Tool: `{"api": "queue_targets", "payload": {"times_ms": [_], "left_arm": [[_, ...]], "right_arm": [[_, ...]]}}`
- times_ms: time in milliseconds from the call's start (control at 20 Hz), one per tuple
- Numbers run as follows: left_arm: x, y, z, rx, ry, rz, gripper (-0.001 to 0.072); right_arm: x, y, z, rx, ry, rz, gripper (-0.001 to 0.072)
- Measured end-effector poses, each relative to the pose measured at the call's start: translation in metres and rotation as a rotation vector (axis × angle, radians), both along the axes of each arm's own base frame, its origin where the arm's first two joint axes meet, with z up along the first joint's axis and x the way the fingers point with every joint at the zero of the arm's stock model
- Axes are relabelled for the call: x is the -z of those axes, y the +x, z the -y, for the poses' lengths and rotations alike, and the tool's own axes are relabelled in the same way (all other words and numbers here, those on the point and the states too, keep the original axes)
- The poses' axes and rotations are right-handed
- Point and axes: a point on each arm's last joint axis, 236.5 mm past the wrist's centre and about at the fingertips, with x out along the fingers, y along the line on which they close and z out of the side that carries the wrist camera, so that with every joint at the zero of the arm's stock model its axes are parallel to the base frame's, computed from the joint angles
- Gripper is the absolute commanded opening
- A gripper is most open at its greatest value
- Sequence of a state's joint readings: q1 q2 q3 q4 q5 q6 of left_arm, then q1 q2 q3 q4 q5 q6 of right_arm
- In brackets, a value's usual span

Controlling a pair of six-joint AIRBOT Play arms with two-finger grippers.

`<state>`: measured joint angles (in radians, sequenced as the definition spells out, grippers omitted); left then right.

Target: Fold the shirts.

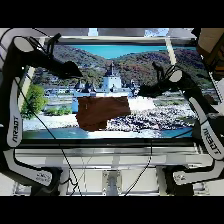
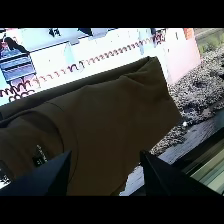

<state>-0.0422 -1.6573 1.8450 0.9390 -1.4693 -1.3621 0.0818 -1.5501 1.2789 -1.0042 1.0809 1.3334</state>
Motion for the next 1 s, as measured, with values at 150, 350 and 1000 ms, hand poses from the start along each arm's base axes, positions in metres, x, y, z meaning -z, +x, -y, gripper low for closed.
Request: {"api": "queue_targets", "payload": {"times_ms": [150,350,1000], "left_arm": [[0.013,0.002,0.006,0.01,0.004,-0.023,0.0498],[0.025,0.002,0.008,0.014,0.005,-0.048,0.0497],[0.043,0.001,0.0,0.008,0.055,-0.076,0.0498]], "right_arm": [[0.036,-0.012,-0.024,-0.006,0.073,-0.112,0.0426],[0.074,-0.025,-0.067,-0.017,0.146,-0.21,0.0423],[-0.037,0.063,-0.07,-0.135,0.183,0.172,0.0028]]}}
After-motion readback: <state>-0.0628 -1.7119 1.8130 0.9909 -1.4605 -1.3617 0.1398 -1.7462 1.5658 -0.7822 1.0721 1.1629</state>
